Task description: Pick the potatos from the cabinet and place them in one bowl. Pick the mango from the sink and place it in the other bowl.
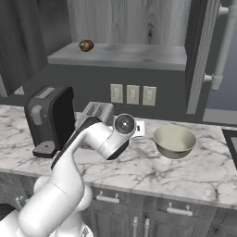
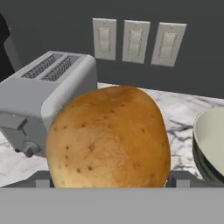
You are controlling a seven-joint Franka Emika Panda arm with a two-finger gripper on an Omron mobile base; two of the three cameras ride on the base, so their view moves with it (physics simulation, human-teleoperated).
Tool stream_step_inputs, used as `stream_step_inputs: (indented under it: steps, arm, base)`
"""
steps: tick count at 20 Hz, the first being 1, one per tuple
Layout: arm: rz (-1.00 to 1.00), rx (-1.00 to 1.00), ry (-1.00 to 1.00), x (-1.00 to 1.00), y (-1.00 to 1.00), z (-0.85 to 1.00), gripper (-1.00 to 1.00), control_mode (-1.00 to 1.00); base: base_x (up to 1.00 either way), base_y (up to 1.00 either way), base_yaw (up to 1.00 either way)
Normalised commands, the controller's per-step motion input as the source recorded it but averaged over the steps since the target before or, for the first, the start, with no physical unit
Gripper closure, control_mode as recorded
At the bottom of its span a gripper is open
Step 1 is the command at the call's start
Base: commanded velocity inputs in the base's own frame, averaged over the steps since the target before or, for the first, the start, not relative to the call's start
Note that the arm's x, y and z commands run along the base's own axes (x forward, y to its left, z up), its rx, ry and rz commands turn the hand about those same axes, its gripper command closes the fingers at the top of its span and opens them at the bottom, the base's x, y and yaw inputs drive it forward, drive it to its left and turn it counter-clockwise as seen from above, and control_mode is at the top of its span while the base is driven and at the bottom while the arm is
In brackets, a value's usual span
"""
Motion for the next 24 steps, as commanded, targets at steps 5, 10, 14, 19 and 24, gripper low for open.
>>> stream_step_inputs:
  steps: [5,10,14,19,24]
  arm:
    - [0.00,0.00,0.08,0.35,-0.20,-0.10,1.00,-1.00]
    - [0.00,0.00,0.02,0.07,-0.21,0.00,1.00,-1.00]
    - [0.00,0.00,0.00,0.00,-0.18,0.00,1.00,-1.00]
    - [0.00,0.00,0.00,0.00,-0.24,0.00,1.00,-1.00]
    - [0.00,0.00,0.01,0.00,-0.29,0.00,1.00,-1.00]
  base:
    - [0.00,0.00,0.00]
    - [0.00,0.00,0.00]
    - [0.00,0.00,0.00]
    - [0.00,0.00,0.00]
    - [0.00,0.00,0.00]
